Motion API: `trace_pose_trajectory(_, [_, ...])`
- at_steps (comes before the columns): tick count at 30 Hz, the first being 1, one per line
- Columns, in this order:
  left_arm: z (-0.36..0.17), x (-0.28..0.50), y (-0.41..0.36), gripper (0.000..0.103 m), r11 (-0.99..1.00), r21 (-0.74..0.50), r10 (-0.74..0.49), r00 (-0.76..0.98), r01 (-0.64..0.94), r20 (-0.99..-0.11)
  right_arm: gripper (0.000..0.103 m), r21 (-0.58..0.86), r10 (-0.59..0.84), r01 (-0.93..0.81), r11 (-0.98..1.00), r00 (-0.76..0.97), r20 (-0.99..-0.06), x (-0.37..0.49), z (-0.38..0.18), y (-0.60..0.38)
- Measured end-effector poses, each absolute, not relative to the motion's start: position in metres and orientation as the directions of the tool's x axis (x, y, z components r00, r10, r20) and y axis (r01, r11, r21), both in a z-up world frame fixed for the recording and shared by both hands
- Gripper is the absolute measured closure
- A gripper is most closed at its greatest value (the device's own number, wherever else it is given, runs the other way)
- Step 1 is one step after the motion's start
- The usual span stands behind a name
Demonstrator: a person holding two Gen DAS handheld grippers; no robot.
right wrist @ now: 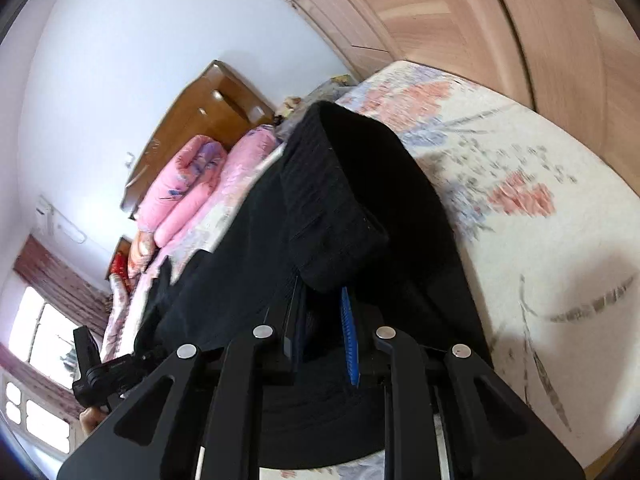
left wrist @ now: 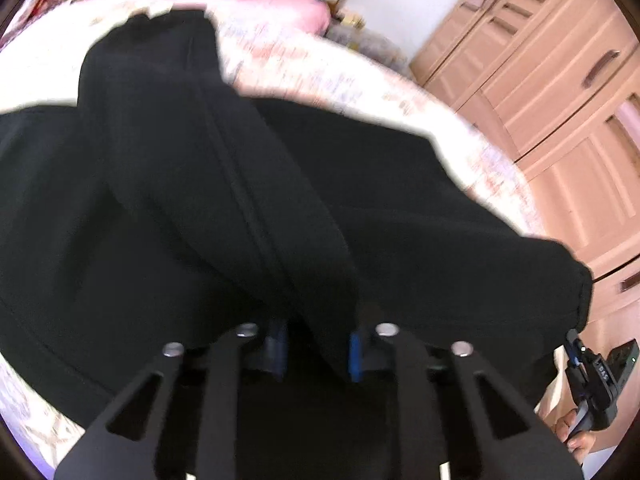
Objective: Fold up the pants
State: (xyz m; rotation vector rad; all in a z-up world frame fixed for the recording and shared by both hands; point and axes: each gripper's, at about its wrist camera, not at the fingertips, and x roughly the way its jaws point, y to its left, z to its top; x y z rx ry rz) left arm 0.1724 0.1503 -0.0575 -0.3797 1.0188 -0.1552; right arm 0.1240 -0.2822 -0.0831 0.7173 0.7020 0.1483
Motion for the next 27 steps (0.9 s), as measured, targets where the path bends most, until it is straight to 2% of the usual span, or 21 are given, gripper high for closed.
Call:
trace_pose_trajectory(3, [-0.003,0.166,0.162,0.086,0.917,-0.394,-0.333,0.648,0.054,-0.685,0.086,0.687,0.406,0.032,0.726,0.787,-0.466,0.13,-0.059,-0.288])
trace_pose_trajectory(6, [0.037,0.156,0.185,0.086,0.868,-0.48,-0.423,0.701,0.13,-0.574,0.087,0.696,0.42,-0.034,0.717,0.817,-0.394,0.123,-0.029,-0.291])
trace_pose_trajectory(7, [0.042,0.151,0.188,0.085,0.862,-0.484,-0.437,0.702,0.15,-0.562,0.087,0.7,0.427,-0.045,0.713,0.82,-0.382,0.117,-0.024,-0.293])
trace_pose_trajectory(11, [0.021,0.112,0.182,0.085,0.892,-0.409,-0.426,0.66,0.191,-0.619,0.088,0.723,0.45,-0.009,0.691,0.788,-0.421,0.085,-0.051,-0.298])
trace_pose_trajectory(15, [-0.051,0.087,0.175,0.084,0.909,-0.392,-0.398,0.57,0.14,-0.719,0.088,0.707,0.436,0.115,0.698,0.715,-0.547,0.068,-0.109,-0.301])
trace_pose_trajectory(16, [-0.068,0.085,0.175,0.084,0.911,-0.398,-0.388,0.551,0.109,-0.739,0.089,0.727,0.449,0.127,0.675,0.711,-0.541,0.065,-0.119,-0.304])
trace_pose_trajectory(22, [-0.058,0.073,0.182,0.084,0.904,-0.408,-0.397,0.611,0.129,-0.685,0.089,0.727,0.438,0.088,0.681,0.747,-0.5,0.056,-0.096,-0.3])
trace_pose_trajectory(27, [-0.073,0.082,0.181,0.084,0.909,-0.403,-0.389,0.572,0.11,-0.722,0.09,0.727,0.43,0.152,0.669,0.719,-0.546,0.056,-0.124,-0.303])
